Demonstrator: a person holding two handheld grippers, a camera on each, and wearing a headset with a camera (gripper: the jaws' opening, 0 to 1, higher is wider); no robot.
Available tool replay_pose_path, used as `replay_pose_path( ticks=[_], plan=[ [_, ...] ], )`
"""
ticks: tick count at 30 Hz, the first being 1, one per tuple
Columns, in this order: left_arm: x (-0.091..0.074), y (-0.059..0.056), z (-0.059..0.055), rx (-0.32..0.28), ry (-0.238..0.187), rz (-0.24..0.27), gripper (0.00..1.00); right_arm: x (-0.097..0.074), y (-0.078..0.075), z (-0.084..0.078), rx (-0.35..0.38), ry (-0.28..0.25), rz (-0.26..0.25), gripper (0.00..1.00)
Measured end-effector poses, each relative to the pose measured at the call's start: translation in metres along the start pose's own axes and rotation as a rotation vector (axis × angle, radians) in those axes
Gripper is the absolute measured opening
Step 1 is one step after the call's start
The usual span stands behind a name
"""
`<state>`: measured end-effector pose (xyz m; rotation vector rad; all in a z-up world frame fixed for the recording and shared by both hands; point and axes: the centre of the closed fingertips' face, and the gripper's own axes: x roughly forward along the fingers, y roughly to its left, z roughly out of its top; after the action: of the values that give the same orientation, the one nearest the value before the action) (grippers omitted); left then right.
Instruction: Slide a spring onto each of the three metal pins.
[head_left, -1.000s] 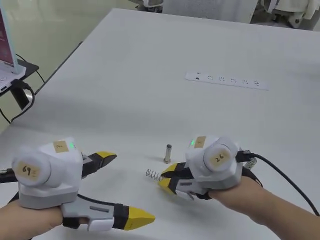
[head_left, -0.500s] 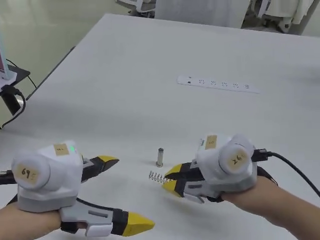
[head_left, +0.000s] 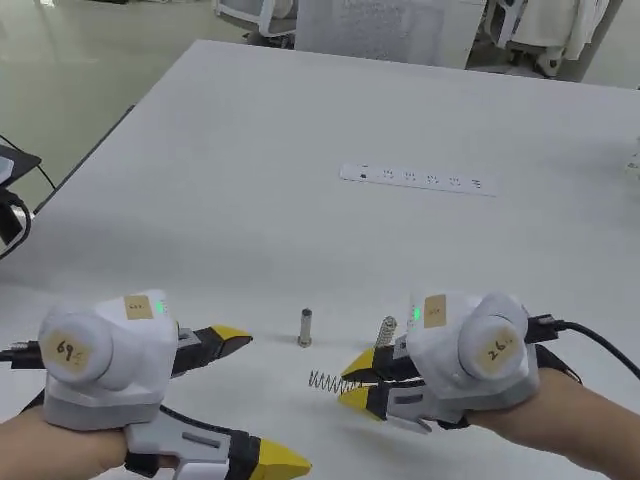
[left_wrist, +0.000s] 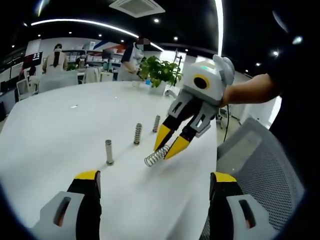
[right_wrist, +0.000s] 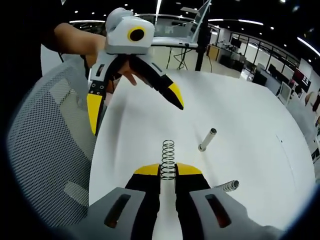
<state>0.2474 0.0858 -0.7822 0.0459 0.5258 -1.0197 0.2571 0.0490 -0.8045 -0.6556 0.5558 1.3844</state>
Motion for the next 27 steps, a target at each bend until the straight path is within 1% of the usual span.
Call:
replay_pose_path(
  ticks=[3,7,9,11,16,18,20,23,27],
  plan=[
    [0.005,-0.002,0.004,0.01,0.004,-0.018,0.82,-0.004,0.001,-0.002,-0.025,0.011,0.002,0.08],
    [0.012,-0.004,0.006,0.027,0.01,-0.034,0.79,-0.009,0.0,-0.003,-0.042,0.013,-0.001,0.08],
    [0.017,-0.007,0.009,0.047,0.012,-0.05,0.74,-0.012,-0.001,-0.003,-0.046,0.01,-0.001,0.08],
    [0.02,-0.008,0.012,0.051,0.01,-0.062,0.69,-0.013,-0.001,-0.003,-0.047,0.01,-0.003,0.08],
    [0.029,-0.01,0.016,0.065,0.005,-0.068,0.58,-0.017,0.002,-0.004,-0.048,0.004,0.0,0.08],
    [0.033,-0.012,0.018,0.07,0.001,-0.073,0.5,-0.019,0.005,-0.004,-0.058,0.007,0.002,0.08],
    [0.037,-0.016,0.021,0.067,-0.008,-0.095,0.44,-0.02,0.006,-0.003,-0.067,0.006,0.003,0.08],
    [0.042,-0.02,0.022,0.076,-0.003,-0.114,0.4,-0.022,0.007,-0.003,-0.077,0.006,0.004,0.08],
    [0.045,-0.02,0.023,0.082,0.002,-0.132,0.34,-0.025,0.007,-0.004,-0.094,0.01,0.005,0.08]
  ],
)
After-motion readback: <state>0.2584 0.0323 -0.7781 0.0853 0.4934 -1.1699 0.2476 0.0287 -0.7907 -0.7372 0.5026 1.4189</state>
